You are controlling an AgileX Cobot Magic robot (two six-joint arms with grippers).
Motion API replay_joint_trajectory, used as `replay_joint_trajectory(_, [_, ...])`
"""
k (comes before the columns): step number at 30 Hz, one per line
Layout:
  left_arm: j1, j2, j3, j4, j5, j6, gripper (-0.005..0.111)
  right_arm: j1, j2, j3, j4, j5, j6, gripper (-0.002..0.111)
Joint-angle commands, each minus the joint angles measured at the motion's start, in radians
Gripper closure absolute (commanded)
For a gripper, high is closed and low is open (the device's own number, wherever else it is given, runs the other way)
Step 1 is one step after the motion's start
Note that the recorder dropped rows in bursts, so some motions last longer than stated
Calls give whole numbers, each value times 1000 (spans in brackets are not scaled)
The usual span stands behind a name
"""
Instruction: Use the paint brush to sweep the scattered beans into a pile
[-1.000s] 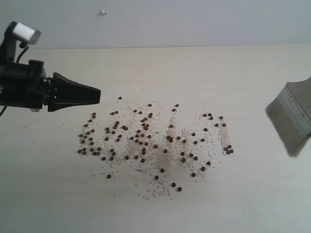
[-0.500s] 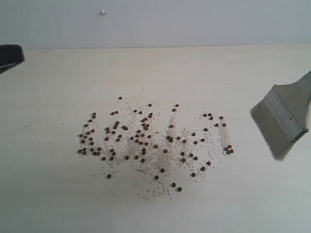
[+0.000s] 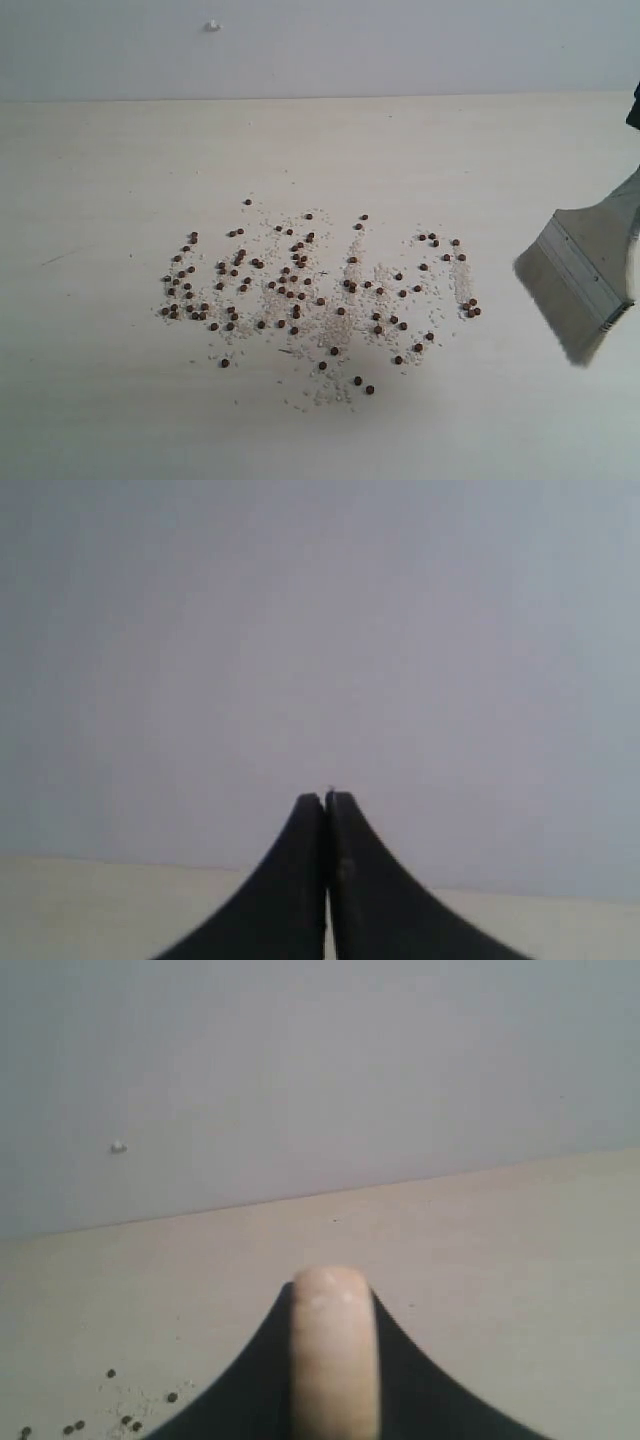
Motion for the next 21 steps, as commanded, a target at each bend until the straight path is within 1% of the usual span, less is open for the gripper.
replay_joint_trajectory(1, [2,-82,23,-14,-61,25,107,-4,-3,3,-22,4,4,108])
replay_joint_trajectory(7, [2,-107,23,-14,-54,25,107,-4,7,3,-11,-34,60,108])
replay_joint_trajectory(9, [2,-107,23,-14,-54,25,107,-4,25,3,-19,-66,84,108])
replay_joint_trajectory(11, [2,-107,23,-14,-52,25,107,18,45,3,-21,-130,127,108])
replay_joint_trajectory(13, [2,-107,23,-14,-51,25,107,72,63,3,-51,-224,193,108])
replay_joint_trajectory(17, [2,-107,23,-14,-51,25,107,227,142,3,-228,-441,438,108])
replay_joint_trajectory(19, [2,-107,23,-14,-51,25,107,291,219,3,-258,-547,509,108])
replay_joint_trajectory(21, [2,-107,23,-14,-51,25,107,351,301,3,-258,-659,520,108])
